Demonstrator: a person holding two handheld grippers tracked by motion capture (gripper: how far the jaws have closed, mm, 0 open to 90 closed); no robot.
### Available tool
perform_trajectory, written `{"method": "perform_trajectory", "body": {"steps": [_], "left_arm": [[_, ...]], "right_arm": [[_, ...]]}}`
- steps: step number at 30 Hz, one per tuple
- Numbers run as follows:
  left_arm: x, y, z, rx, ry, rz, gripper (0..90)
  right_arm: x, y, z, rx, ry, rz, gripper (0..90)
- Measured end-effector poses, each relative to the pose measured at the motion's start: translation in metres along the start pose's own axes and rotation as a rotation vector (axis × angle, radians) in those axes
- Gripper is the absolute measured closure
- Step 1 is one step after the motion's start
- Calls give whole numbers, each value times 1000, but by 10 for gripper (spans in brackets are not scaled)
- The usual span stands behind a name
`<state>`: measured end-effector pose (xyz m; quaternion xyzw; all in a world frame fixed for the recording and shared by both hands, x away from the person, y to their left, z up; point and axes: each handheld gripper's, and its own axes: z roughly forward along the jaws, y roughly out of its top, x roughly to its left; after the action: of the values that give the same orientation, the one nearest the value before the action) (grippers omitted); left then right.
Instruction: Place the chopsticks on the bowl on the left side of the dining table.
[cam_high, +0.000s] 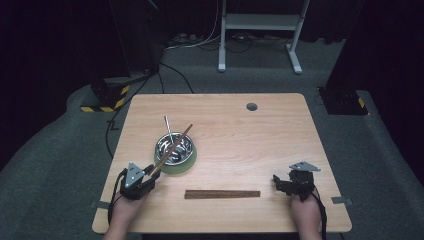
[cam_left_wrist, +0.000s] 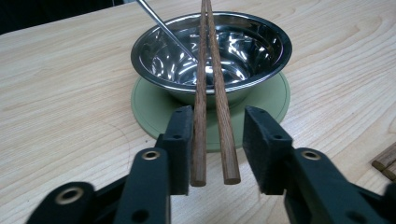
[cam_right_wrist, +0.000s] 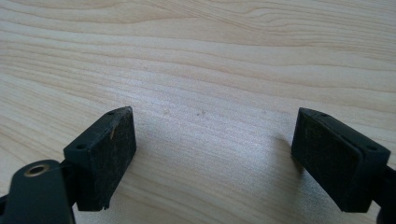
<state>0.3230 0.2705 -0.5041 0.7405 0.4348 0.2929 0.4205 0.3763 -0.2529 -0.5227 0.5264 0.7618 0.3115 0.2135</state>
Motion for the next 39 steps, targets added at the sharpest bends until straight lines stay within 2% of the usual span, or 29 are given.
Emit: {"method": "perform_trajectory", "body": {"steps": [9, 15, 24, 28, 29, 34, 35, 39], "left_arm": [[0, 0, -1, -2, 7, 10, 728], [0, 0, -1, -4, 6, 13, 754], [0, 0, -1, -5, 6, 14, 757], [0, 0, -1, -7, 9, 6, 758], [-1, 0, -1, -11, 12, -7, 758], [-2, 0, -1, -14, 7, -9, 758], [-1, 0, -1, -13, 0, 6, 759], [-3, 1, -1, -17, -23, 18, 759]], "right_arm": [[0, 0, 0, 0, 0, 0, 137], [0, 0, 0, 0, 0, 0, 137], [0, 0, 0, 0, 0, 1, 137], [0, 0, 0, -1, 0, -2, 137], [0, 0, 0, 0, 0, 0, 137], [0, 0, 0, 0, 0, 0, 138], [0, 0, 0, 0, 0, 0, 138], [0, 0, 0, 0, 0, 0, 137]]}}
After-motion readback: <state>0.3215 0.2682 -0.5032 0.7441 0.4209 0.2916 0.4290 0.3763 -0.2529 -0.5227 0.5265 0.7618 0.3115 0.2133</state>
